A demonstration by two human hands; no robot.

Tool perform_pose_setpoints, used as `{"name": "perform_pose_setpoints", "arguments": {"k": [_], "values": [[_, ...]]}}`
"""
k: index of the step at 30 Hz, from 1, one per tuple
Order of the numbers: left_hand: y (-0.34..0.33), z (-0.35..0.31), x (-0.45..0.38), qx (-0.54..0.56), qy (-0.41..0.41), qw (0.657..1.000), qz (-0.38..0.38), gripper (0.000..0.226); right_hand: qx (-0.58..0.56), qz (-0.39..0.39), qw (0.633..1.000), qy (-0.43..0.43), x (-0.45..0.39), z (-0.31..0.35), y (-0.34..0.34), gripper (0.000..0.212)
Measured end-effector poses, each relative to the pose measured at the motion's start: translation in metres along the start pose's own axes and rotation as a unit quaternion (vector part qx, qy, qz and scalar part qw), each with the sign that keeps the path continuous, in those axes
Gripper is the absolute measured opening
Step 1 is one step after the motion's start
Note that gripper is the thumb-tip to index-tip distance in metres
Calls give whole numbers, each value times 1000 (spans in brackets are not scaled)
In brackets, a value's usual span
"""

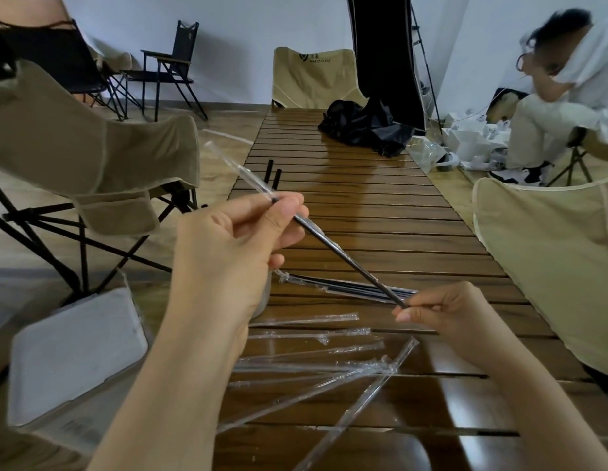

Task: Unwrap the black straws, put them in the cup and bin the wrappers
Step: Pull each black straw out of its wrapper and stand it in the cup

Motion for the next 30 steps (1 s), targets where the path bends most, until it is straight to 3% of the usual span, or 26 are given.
{"name": "perform_pose_setpoints", "arguments": {"k": [14, 19, 24, 30], "values": [[15, -17, -2, 31, -84, 993, -75, 9, -13, 21, 1000, 5, 2, 0, -2, 9], [35, -21, -14, 25, -78, 991, -104, 41, -2, 20, 1000, -23, 4, -15, 0, 14], [-2, 3, 6, -22, 27, 999, -28, 24, -34, 28, 999, -7, 2, -1, -4, 13], [-35, 23, 26, -22, 53, 998, 26, 13, -50, 57, 997, 3, 1, 9, -11, 17]]}}
Point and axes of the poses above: each hand's wrist, its own x-axis away from the middle knuckle, its own y-axis out of the back of the hand, z = x × y, the point moved 8 cm from there along -x, towards the middle knuckle, and after that the axes turned 9 degrees about -z, right-handed, at the moved point
